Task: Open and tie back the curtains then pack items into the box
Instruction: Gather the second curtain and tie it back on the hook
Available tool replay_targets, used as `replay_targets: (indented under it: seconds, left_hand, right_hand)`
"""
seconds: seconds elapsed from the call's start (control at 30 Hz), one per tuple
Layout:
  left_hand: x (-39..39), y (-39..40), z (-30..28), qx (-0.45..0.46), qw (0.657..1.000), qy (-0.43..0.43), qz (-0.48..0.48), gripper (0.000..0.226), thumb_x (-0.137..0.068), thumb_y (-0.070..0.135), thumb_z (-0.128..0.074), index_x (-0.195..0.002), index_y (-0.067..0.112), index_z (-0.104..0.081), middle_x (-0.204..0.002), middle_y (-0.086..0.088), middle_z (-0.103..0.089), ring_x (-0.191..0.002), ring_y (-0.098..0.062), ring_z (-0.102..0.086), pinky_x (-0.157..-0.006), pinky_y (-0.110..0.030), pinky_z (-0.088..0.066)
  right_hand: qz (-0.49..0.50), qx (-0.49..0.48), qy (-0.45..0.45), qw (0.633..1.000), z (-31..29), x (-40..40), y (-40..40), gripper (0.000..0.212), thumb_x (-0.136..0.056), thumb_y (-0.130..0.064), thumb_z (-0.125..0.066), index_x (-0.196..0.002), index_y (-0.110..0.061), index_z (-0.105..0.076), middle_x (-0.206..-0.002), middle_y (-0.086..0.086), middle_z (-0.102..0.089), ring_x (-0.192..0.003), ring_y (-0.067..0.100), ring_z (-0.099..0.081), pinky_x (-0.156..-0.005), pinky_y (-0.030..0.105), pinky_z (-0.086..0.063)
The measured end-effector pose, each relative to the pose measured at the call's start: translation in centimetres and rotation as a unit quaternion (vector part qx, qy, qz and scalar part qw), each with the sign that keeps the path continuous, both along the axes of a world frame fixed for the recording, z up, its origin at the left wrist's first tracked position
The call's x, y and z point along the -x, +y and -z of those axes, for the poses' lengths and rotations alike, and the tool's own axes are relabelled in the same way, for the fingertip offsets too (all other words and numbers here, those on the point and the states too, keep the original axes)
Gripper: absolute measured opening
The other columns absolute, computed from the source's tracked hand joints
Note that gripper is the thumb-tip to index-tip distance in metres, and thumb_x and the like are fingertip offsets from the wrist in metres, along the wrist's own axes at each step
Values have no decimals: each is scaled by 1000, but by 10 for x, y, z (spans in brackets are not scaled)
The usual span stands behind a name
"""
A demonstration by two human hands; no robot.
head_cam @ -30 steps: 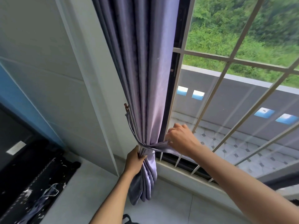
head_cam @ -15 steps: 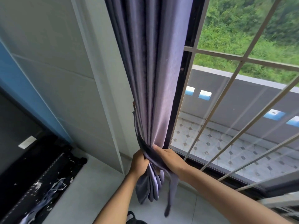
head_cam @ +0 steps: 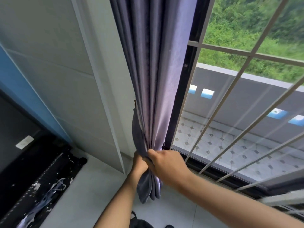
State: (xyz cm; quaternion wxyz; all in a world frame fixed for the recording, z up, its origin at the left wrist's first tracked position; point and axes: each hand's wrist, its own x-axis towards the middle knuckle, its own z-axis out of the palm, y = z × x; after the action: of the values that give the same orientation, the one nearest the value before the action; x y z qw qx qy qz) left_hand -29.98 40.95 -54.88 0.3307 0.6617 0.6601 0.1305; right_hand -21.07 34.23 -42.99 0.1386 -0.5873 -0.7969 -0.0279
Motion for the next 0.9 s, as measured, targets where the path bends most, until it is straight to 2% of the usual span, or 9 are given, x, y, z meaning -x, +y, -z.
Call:
replay_targets:
  seconds: [0.03,0.1,0.2,0.33,0.4,0.57,0.67,0.77,0.9]
  left_hand:
    - [12,9,0,3,999,-52,11,19,-90,-2,-51,-108,1,-57,-100,-4,-61,-87,-14,-60,-64,-19,-43]
    - [23,20,-5,-44,993,-106,-20,14,-87,5,-60,-101,4,-60,-88,-4,-63,-87,-20,-61,-64,-17,-38]
    - [16,17,-9,-35,989,-139,23,19,-84,14,-65,-102,11,-60,-92,0,-67,-90,-15,-62,-73,-18,-42]
    - [8,15,0,-48,990,-132,26,17,-86,18,-62,-102,13,-62,-93,-3,-69,-91,-19,-63,-74,-26,-48]
    - [3,9,-1,-112,993,-26,26,11,-89,23,-59,-93,13,-62,-84,-4,-64,-84,-19,-58,-69,-23,-43]
    - [-5,-11,-8,-126,991,-31,-44,5,-84,13,-66,-81,14,-63,-69,10,-53,-70,-13,-51,-56,-2,-36]
    - [-4,-7,5,-133,990,37,0,23,-66,14,-79,-62,20,-58,-57,2,-55,-54,-15,-56,-52,-22,-47]
    - [-5,-10,7,-134,990,41,17,17,-71,12,-69,-62,19,-56,-58,1,-55,-54,-16,-56,-52,-24,-48]
    - [-2,-14,12,-177,981,76,33,23,-84,17,-42,-67,17,-57,-62,-1,-56,-58,-17,-59,-53,-25,-51]
  right_hand:
    - [-8,25,3,1000,0,-13,-5,17,-82,-31,-67,-84,-23,-52,-59,-7,-57,-47,22,-56,-39,29,-43]
    - [6,114,-16,993,6,-50,-4,35,-82,-43,-69,-91,-25,-41,-74,-7,-59,-63,23,-61,-51,35,-50]
    - [59,168,-68,982,11,-96,22,71,-43,-68,-82,-79,-24,-40,-69,-11,-49,-59,14,-50,-52,28,-44]
    - [120,-7,-70,990,17,-108,58,16,-78,-30,-77,-72,-19,-67,-80,-2,-55,-71,19,-49,-63,32,-44]
    - [163,-12,-35,986,14,-100,67,19,-81,-34,-73,-74,-17,-73,-83,2,-51,-72,23,-49,-61,36,-45]
    - [289,122,198,929,17,-77,83,12,-82,-23,-64,-88,-16,-72,-81,4,-70,-71,26,-62,-59,31,-49]
    - [308,128,335,881,24,-65,89,33,-79,-2,-55,-107,-14,-69,-95,4,-71,-80,17,-60,-65,25,-42]
    - [281,141,490,813,29,-50,88,45,-85,3,-51,-124,-18,-44,-108,3,-66,-94,18,-62,-72,32,-52]
    - [279,132,565,765,39,-42,81,27,-88,-4,-52,-104,-15,-35,-93,8,-65,-72,16,-56,-58,21,-47]
